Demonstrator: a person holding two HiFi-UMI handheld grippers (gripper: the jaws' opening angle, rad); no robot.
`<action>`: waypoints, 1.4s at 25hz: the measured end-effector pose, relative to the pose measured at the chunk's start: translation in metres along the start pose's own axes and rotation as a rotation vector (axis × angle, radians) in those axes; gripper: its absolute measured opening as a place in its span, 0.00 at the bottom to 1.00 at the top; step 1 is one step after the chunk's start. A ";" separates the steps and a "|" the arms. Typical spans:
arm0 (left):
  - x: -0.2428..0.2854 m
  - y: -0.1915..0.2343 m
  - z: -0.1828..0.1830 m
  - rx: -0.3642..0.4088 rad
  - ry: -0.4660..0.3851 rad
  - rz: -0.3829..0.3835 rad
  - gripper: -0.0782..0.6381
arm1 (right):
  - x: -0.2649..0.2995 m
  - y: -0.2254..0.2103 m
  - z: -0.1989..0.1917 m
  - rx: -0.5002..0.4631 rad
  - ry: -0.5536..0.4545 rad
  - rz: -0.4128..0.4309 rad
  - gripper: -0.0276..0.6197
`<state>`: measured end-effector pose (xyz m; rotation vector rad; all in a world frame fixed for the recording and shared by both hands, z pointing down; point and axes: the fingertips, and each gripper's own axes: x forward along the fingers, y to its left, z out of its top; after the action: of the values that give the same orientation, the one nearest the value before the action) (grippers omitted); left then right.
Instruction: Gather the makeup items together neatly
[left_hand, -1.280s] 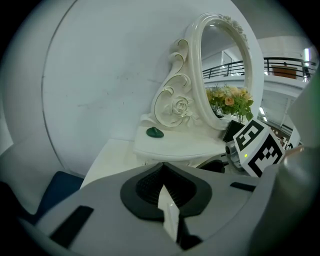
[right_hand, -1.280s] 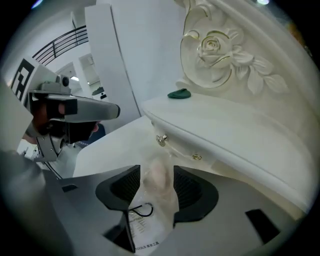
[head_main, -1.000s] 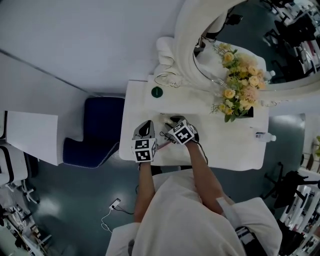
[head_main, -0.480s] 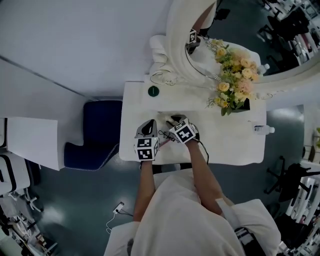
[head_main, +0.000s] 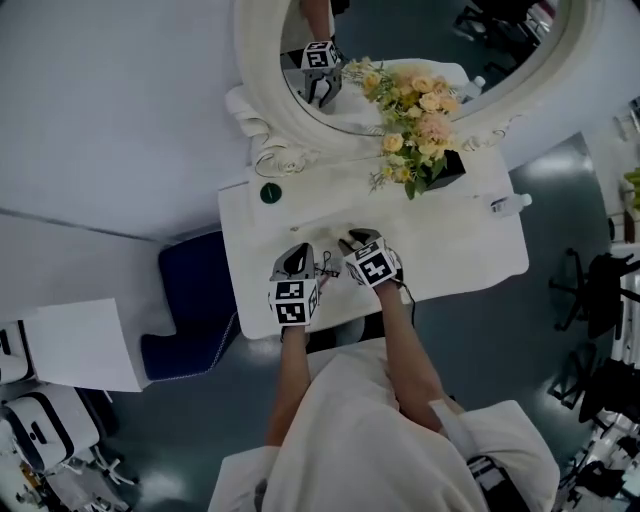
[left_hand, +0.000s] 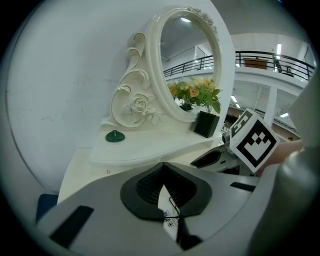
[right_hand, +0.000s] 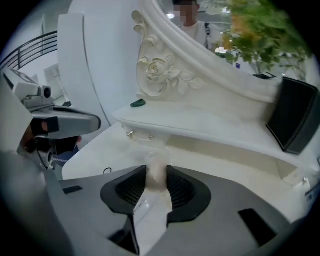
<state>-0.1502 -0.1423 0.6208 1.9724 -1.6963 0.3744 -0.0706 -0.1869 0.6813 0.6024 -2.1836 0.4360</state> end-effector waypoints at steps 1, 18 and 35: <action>0.000 -0.005 -0.001 0.017 0.006 -0.016 0.13 | -0.006 -0.009 -0.006 0.034 -0.009 -0.033 0.28; 0.029 -0.092 0.012 -0.002 -0.015 0.028 0.13 | -0.100 -0.134 -0.077 0.209 -0.064 -0.224 0.30; 0.047 -0.174 -0.020 -0.028 0.009 0.101 0.13 | -0.130 -0.209 -0.163 0.301 -0.039 -0.290 0.34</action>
<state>0.0307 -0.1553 0.6274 1.8670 -1.7903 0.3925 0.2186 -0.2441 0.7007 1.0827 -2.0380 0.6035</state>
